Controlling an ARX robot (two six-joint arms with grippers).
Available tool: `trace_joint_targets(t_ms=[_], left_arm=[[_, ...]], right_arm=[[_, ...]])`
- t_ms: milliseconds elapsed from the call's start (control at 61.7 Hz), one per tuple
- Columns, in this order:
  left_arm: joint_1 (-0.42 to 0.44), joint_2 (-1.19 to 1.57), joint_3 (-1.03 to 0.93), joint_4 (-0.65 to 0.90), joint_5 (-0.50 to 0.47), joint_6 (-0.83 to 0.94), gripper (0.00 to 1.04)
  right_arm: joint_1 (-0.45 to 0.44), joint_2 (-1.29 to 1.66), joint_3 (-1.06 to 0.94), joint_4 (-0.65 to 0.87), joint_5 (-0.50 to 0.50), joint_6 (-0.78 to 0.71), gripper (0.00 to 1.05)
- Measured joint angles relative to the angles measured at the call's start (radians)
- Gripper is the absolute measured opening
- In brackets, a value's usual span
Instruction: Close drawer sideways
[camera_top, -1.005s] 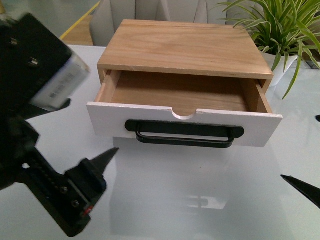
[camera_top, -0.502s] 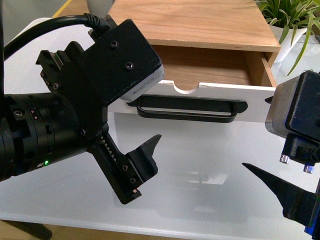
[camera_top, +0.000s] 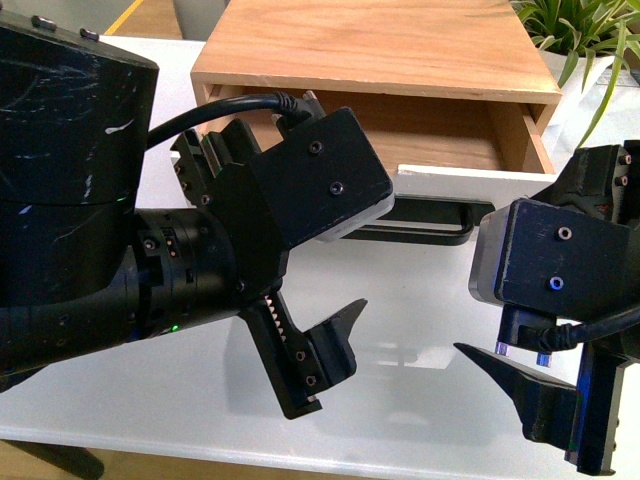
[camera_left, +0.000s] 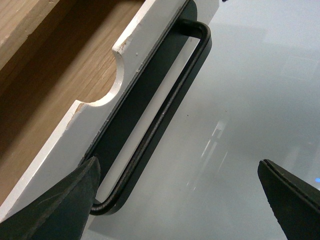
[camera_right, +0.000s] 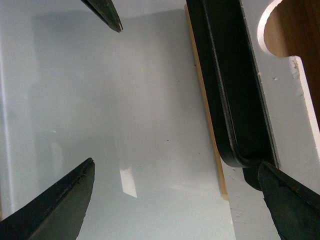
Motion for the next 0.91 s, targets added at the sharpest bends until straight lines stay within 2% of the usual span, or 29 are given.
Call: trace_joint_targets(t_ms=[908], left_arm=[[0.016,0.060,0.076,-0.055,0.049,0.040,0.96]], right_arm=[[0.024,0.119,0.084,0.013,0.003,-0.013,0.96]])
